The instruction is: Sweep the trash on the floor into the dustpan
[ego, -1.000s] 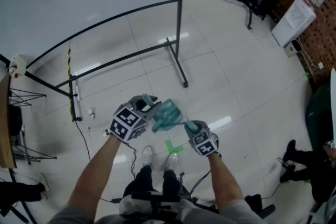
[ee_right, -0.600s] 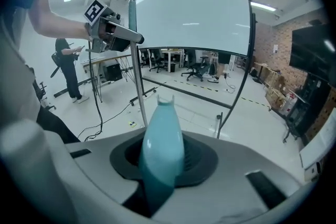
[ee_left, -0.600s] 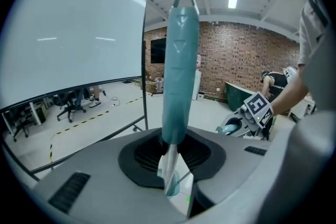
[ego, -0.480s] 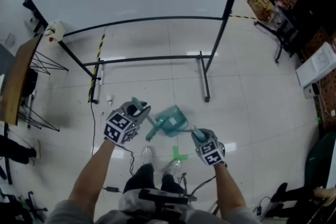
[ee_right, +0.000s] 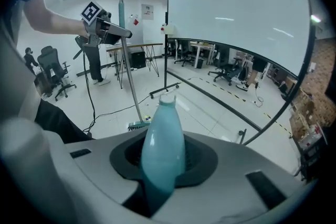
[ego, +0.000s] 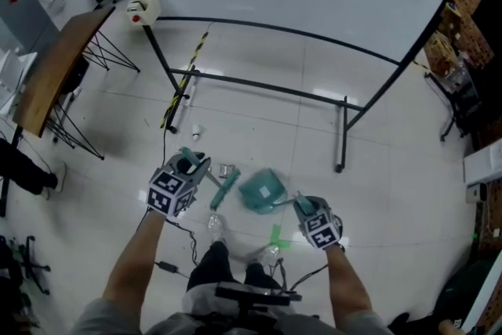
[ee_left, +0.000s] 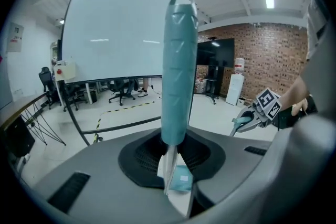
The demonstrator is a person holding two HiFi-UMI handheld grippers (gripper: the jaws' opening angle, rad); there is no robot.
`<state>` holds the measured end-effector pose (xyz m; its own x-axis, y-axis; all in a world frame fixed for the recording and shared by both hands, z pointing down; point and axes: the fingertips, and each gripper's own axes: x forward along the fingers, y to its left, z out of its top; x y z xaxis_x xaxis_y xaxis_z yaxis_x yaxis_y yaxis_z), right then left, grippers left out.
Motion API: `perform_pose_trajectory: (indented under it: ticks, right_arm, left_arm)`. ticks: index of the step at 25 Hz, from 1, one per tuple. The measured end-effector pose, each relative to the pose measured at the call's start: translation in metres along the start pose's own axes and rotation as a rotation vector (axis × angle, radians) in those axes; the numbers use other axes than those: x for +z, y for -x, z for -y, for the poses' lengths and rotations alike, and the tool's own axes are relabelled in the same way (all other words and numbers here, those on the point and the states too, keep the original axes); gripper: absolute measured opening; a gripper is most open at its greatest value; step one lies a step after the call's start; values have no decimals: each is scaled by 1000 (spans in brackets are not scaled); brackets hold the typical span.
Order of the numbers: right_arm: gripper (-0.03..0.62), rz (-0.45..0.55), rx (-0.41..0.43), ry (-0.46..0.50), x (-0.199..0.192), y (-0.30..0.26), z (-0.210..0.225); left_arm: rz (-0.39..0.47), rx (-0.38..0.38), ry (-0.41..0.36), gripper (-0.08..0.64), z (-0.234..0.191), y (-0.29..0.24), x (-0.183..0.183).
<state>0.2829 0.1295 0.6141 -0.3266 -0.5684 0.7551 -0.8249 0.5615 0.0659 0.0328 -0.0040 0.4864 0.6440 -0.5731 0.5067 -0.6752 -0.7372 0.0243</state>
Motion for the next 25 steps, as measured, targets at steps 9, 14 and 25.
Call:
perform_pose_trajectory:
  ticks: [9, 14, 25]
  right_arm:
    - [87, -97, 68, 138, 67, -77, -37]
    - [87, -140, 114, 231, 103, -112, -50]
    - [87, -140, 242, 331, 144, -152, -54]
  left_arm:
    - [-17, 144, 97, 80, -138, 34, -69]
    - [-18, 234, 155, 80, -212, 43, -101]
    - [-32, 368, 200, 81, -280, 1, -145]
